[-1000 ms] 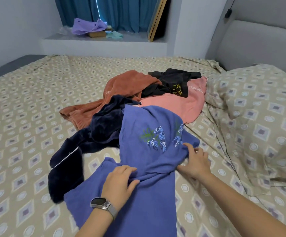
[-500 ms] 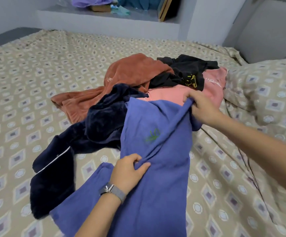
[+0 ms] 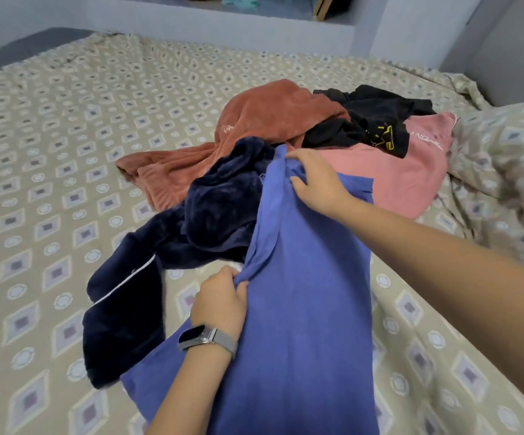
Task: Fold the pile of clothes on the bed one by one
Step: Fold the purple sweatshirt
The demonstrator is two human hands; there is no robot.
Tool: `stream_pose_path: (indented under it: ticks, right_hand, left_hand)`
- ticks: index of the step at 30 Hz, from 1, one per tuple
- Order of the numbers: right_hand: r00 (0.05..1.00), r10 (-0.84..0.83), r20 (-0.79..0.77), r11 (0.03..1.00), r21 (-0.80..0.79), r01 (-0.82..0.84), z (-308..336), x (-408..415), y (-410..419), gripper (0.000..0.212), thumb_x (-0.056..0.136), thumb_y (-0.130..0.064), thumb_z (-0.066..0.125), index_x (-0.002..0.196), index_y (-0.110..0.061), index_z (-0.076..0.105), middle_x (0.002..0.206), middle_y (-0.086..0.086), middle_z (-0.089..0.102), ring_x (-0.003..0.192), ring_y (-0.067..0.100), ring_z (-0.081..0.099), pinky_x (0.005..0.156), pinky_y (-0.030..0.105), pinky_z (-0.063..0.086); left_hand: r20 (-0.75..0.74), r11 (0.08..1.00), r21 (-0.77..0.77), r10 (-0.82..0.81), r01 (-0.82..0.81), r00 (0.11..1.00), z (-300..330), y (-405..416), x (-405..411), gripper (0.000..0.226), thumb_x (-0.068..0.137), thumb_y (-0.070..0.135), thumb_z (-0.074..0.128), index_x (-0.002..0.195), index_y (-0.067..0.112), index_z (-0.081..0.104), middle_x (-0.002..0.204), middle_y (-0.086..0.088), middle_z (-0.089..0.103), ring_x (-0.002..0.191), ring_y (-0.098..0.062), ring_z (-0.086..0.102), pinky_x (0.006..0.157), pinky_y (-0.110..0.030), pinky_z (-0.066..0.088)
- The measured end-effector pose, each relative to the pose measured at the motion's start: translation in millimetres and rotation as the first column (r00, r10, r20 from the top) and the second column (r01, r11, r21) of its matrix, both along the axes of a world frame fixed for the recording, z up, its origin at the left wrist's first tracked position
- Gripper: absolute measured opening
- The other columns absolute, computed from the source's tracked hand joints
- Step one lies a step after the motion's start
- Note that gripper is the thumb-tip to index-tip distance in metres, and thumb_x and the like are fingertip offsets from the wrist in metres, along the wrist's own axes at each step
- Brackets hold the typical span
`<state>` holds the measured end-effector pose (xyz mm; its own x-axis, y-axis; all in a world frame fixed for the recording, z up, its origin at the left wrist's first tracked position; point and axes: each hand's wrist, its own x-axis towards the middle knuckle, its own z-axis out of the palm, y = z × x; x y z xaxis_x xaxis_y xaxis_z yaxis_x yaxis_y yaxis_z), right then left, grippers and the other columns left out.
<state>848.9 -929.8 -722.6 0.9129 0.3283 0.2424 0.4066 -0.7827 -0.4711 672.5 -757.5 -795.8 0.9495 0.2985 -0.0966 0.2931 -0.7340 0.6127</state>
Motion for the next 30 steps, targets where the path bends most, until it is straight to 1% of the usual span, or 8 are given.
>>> stream_pose_path:
  ticks: [3, 8, 13, 18, 21, 24, 27, 30]
  right_hand:
    - [0.994, -0.112, -0.012, 0.991, 0.068, 0.113, -17.9, -62.5, -42.9, 0.038, 0.093, -0.007, 0.053, 0.130, 0.002, 0.051, 0.131, 0.016, 0.054, 0.123, 0.030, 0.049, 0.101, 0.025, 0.030]
    - [0.950, -0.238, -0.203, 0.962, 0.083, 0.259, -44.0, -185.4, -93.4, 0.039, 0.086, -0.011, 0.062, 0.123, -0.001, 0.056, 0.119, 0.011, 0.056, 0.112, 0.024, 0.050, 0.102, 0.039, 0.040]
    - [0.740, -0.323, -0.590, 0.912, 0.014, 0.409, -65.5, -279.6, -88.4, 0.050, 0.084, -0.023, 0.071, 0.127, -0.008, 0.049, 0.119, 0.003, 0.049, 0.114, 0.016, 0.050, 0.084, 0.019, 0.034]
    - [0.669, -0.258, -0.697, 0.908, 0.062, 0.414, -59.3, -314.4, -67.0, 0.021, 0.082, -0.034, 0.076, 0.081, -0.027, 0.056, 0.087, -0.015, 0.060, 0.084, 0.004, 0.061, 0.056, 0.007, 0.039]
    - [0.626, -0.224, -0.747, 0.927, 0.034, 0.373, -57.0, -322.4, -57.8, 0.028, 0.077, -0.039, 0.079, 0.097, -0.026, 0.065, 0.098, -0.010, 0.066, 0.088, 0.011, 0.062, 0.066, 0.016, 0.044]
    - [0.581, -0.236, -0.779, 0.911, 0.031, 0.412, -58.0, -327.3, -57.7, 0.029, 0.076, -0.032, 0.082, 0.095, -0.024, 0.062, 0.099, -0.007, 0.064, 0.092, 0.016, 0.061, 0.075, 0.022, 0.045]
    - [0.531, -0.184, -0.827, 0.865, 0.120, 0.488, -60.4, -331.1, -62.4, 0.026, 0.076, -0.022, 0.083, 0.085, -0.026, 0.058, 0.098, -0.005, 0.066, 0.091, 0.016, 0.064, 0.078, 0.026, 0.050]
    - [0.506, -0.145, -0.850, 0.841, 0.164, 0.516, -63.1, -334.7, -63.9, 0.035, 0.074, -0.016, 0.084, 0.100, -0.018, 0.061, 0.104, -0.004, 0.067, 0.095, 0.017, 0.066, 0.082, 0.029, 0.053]
  left_hand:
    - [0.045, 0.994, 0.071, 0.074, -0.077, 0.996, 2.8, 3.9, -7.2, 0.013, 0.095, 0.027, 0.055, 0.101, 0.016, 0.057, 0.099, -0.003, 0.060, 0.079, -0.025, 0.056, 0.062, -0.033, 0.041]
    - [0.134, 0.986, 0.147, 0.062, -0.082, 0.989, 16.5, 16.7, -29.2, 0.025, 0.094, 0.023, 0.056, 0.117, 0.012, 0.059, 0.118, -0.010, 0.057, 0.107, -0.031, 0.054, 0.075, -0.041, 0.045]
    - [-0.188, 0.920, 0.341, 0.269, -0.194, 0.945, 31.3, 41.0, -82.2, 0.041, 0.091, 0.033, 0.058, 0.120, 0.006, 0.046, 0.126, -0.016, 0.045, 0.115, -0.037, 0.046, 0.085, -0.046, 0.044]
    - [-0.409, 0.941, 0.330, 0.218, -0.080, 0.886, 24.2, 58.6, -133.9, 0.075, 0.083, 0.065, 0.056, 0.121, 0.001, 0.046, 0.123, -0.014, 0.050, 0.114, -0.032, 0.051, 0.087, -0.034, 0.044]
    - [-0.331, 0.989, 0.076, 0.145, -0.127, 0.932, 13.4, 63.0, -144.3, 0.051, 0.081, 0.047, 0.069, 0.102, 0.001, 0.058, 0.115, -0.020, 0.056, 0.102, -0.033, 0.058, 0.070, -0.031, 0.044]
    - [-0.265, 0.934, -0.246, 0.193, -0.260, 0.945, 6.6, 65.7, -149.8, 0.034, 0.072, 0.033, 0.071, 0.083, 0.003, 0.061, 0.095, -0.020, 0.065, 0.077, -0.029, 0.061, 0.059, -0.029, 0.042]
    - [-0.203, 0.746, -0.555, 0.308, -0.369, 0.929, 12.8, 61.4, -149.8, 0.022, 0.080, 0.019, 0.069, 0.071, 0.002, 0.057, 0.067, -0.011, 0.059, 0.064, -0.024, 0.051, 0.058, -0.029, 0.040]
    - [-0.179, 0.513, -0.769, 0.402, -0.382, 0.898, 26.7, 55.8, -146.3, 0.013, 0.085, 0.002, 0.063, 0.079, 0.003, 0.052, 0.070, -0.010, 0.052, 0.068, -0.023, 0.047, 0.058, -0.028, 0.040]
